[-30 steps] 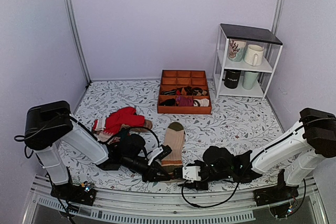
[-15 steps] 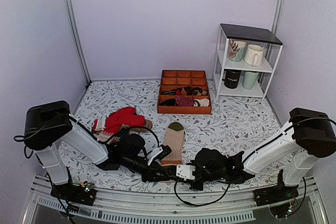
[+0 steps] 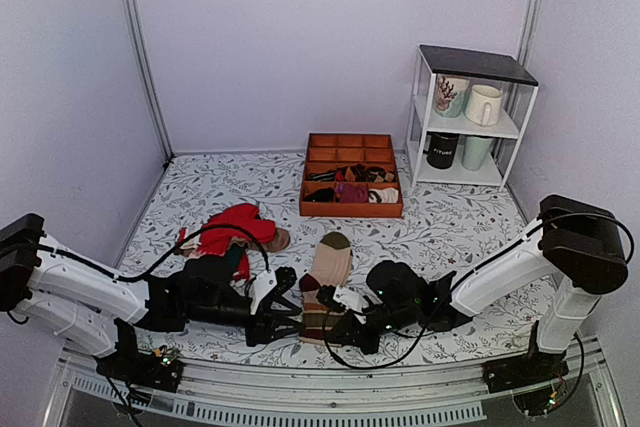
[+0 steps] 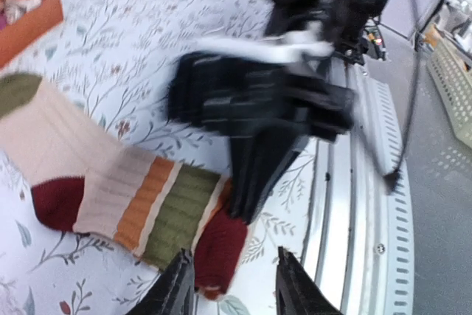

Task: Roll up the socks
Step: Roll a pair of socks at the center of the board.

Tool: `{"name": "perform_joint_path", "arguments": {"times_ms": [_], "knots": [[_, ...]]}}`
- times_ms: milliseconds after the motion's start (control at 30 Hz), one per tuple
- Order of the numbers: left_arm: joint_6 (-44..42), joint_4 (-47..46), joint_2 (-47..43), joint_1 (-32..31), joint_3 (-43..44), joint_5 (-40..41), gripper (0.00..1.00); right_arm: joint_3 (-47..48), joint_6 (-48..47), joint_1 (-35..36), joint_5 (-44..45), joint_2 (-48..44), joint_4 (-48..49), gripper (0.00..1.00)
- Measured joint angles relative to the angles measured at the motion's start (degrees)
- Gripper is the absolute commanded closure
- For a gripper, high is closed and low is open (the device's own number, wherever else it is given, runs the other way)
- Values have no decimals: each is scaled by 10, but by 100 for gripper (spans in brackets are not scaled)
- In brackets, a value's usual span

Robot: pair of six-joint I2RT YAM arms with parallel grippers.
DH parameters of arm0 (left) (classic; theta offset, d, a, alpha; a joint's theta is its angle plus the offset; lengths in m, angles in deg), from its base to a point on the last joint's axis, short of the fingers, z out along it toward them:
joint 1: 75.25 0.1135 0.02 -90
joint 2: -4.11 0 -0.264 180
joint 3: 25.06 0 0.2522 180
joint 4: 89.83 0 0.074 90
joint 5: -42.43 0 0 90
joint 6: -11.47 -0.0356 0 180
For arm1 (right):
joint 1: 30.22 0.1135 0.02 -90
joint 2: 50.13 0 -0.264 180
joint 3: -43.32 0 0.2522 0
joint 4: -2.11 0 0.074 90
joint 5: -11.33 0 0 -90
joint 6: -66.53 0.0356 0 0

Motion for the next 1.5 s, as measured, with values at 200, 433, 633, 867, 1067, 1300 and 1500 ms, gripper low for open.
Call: {"name": "perform_joint_path", "arguments": {"times_ms": [200,433,633,867,1067,1300,1500], "knots": [[-62,-70,33,-53,-30,62,52,30,71,-53,-120,37,-14,96],[-118,-130,107,-61,-42,115,38,57,94,-85,-210,66,-40,96],[-162,-189,121,-61,-42,133,37,61,91,-89,-228,71,-45,96],[-191,-203,185,-61,-28,108,42,65,86,-93,-241,75,-51,96],[-196,-204,221,-61,-17,98,42,66,79,-93,-252,76,-60,96],[-200,-203,239,-61,7,87,54,68,75,-94,-264,77,-70,96],[-195,-202,239,-61,7,74,68,70,77,-96,-271,81,-71,96]]}}
